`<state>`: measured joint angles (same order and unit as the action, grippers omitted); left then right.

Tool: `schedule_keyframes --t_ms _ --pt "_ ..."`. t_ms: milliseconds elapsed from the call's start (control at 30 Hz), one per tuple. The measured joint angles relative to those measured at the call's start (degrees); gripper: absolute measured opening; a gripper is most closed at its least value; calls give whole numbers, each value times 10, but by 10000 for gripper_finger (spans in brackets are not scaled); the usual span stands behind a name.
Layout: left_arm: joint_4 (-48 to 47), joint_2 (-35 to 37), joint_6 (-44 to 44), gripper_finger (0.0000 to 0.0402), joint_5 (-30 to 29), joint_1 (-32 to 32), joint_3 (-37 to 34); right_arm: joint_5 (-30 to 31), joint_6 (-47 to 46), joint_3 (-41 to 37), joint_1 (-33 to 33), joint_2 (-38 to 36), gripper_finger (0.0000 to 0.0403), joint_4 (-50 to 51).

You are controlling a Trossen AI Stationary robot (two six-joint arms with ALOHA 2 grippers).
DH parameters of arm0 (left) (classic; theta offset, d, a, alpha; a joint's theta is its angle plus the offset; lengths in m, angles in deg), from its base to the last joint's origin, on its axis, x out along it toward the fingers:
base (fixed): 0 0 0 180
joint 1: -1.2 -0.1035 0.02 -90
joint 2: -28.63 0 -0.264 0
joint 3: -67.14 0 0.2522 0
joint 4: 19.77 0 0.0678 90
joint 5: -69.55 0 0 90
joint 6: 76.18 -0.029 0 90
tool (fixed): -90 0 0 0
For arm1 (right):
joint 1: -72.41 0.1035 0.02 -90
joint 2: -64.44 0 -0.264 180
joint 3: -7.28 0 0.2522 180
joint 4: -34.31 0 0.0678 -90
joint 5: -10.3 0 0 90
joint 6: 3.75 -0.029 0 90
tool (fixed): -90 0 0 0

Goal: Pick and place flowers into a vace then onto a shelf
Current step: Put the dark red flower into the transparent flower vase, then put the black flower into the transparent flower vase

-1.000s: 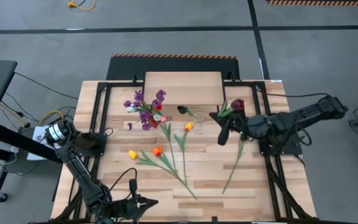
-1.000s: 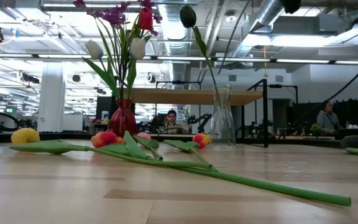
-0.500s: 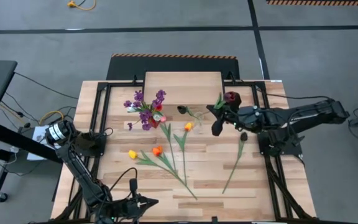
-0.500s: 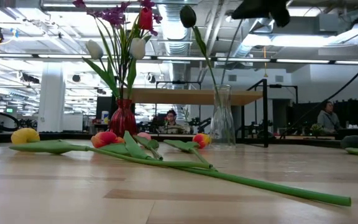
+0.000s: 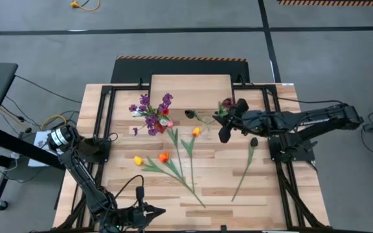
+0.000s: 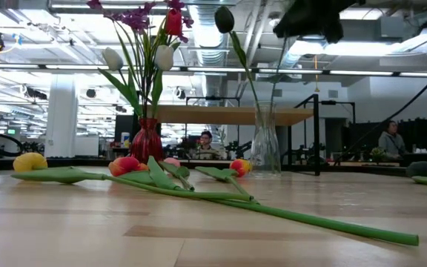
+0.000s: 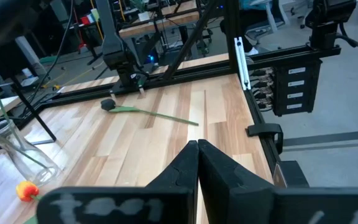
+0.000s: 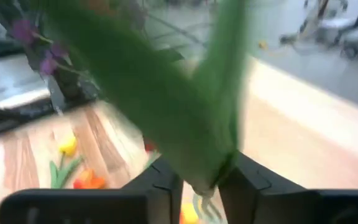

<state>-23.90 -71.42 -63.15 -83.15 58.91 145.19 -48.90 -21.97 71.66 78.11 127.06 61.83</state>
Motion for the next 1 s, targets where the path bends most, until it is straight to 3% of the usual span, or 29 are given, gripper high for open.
schedule_keyframes --t_ms 567,767,1000 --pt "2 0 1 0 8 0 0 -78 -74 0 -16 0 220 176" --pt "1 0 17 0 34 0 0 -91 -114 0 -4 0 232 230" --pt "-2 0 26 0 40 0 0 -118 -265 0 -1 0 225 384"
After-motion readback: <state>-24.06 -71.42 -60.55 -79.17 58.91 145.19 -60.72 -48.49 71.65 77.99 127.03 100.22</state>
